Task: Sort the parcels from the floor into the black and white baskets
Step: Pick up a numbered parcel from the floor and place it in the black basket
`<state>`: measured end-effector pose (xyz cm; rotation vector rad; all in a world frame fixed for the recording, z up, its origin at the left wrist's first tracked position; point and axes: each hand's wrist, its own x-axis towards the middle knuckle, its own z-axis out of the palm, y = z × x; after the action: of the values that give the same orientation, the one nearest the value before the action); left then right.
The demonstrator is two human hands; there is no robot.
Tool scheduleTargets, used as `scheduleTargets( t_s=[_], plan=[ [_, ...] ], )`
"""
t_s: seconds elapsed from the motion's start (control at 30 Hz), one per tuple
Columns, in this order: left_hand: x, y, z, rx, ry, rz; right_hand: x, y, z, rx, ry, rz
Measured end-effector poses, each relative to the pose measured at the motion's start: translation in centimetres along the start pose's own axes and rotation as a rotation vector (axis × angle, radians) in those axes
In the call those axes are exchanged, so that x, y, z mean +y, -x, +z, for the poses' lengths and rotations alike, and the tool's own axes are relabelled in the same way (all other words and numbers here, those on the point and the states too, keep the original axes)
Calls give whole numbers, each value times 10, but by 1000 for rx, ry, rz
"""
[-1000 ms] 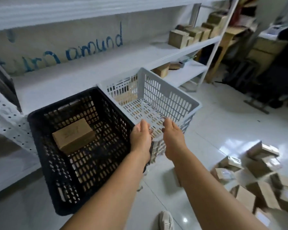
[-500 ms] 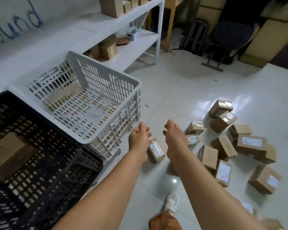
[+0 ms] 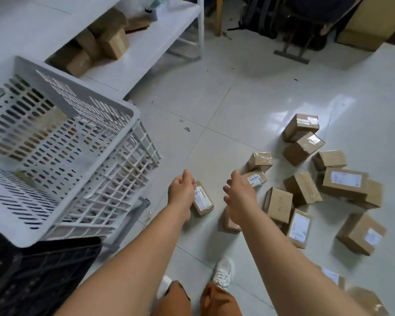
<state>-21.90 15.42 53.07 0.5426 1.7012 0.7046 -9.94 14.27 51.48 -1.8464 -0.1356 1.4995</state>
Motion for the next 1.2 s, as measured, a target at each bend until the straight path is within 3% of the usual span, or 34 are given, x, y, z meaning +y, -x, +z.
scheduleTargets(
  t_s=[0.47, 1.2],
  plan=[
    [-55, -180, 30, -70, -351, -3, 73, -173, 32, 126, 2, 176],
    [-254, -463, 62, -217, -805, 31, 280, -436, 79, 174, 154, 412]
  ],
)
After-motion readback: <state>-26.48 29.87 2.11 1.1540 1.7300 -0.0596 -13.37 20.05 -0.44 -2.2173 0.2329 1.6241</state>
